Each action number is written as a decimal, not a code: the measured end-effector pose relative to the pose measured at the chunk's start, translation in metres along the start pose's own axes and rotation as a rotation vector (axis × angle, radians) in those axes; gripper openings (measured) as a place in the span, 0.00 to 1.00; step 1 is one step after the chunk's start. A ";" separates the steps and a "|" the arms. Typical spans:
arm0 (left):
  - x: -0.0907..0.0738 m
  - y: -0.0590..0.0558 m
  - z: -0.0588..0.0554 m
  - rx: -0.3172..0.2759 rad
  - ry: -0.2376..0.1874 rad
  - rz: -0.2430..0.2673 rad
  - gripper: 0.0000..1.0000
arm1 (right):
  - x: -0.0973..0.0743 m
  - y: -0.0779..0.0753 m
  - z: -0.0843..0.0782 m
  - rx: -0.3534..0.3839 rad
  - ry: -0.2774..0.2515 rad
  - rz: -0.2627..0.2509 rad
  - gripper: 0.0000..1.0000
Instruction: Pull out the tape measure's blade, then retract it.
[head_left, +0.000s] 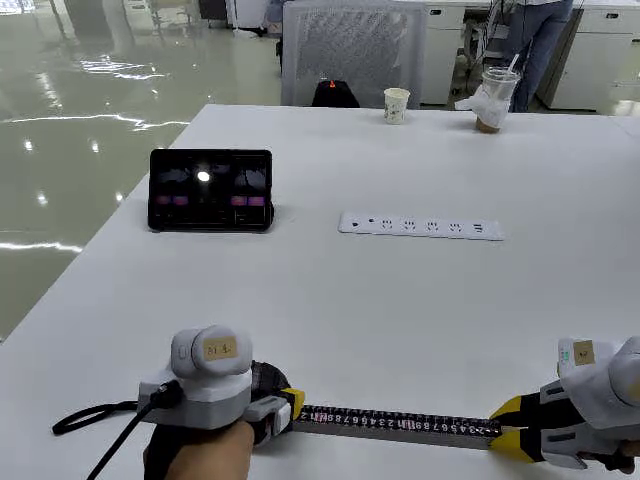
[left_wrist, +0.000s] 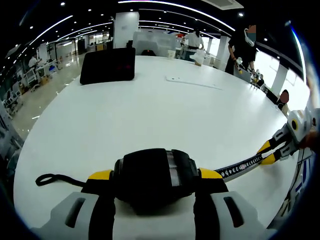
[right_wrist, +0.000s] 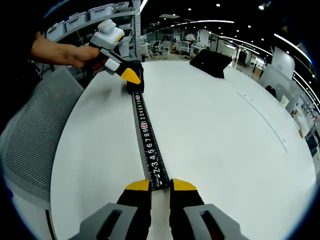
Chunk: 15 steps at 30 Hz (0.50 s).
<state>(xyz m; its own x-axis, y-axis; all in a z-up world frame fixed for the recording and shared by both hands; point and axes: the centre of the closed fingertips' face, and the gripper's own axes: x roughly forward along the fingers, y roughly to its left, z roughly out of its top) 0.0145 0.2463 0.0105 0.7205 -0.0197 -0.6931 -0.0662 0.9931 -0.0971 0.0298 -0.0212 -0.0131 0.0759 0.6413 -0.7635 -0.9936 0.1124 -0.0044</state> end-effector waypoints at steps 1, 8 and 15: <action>0.000 0.000 0.000 -0.001 -0.001 -0.001 0.58 | 0.000 0.000 0.000 0.001 0.000 0.000 0.10; 0.000 0.000 0.000 -0.005 0.001 -0.003 0.58 | 0.000 0.001 0.000 -0.004 0.004 0.001 0.10; 0.000 0.000 0.000 -0.009 0.002 -0.004 0.59 | 0.000 0.001 0.001 -0.012 0.011 -0.001 0.10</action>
<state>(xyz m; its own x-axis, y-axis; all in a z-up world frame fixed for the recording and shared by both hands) 0.0148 0.2467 0.0107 0.7192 -0.0243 -0.6943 -0.0690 0.9919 -0.1063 0.0294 -0.0209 -0.0123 0.0760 0.6331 -0.7703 -0.9945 0.1040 -0.0127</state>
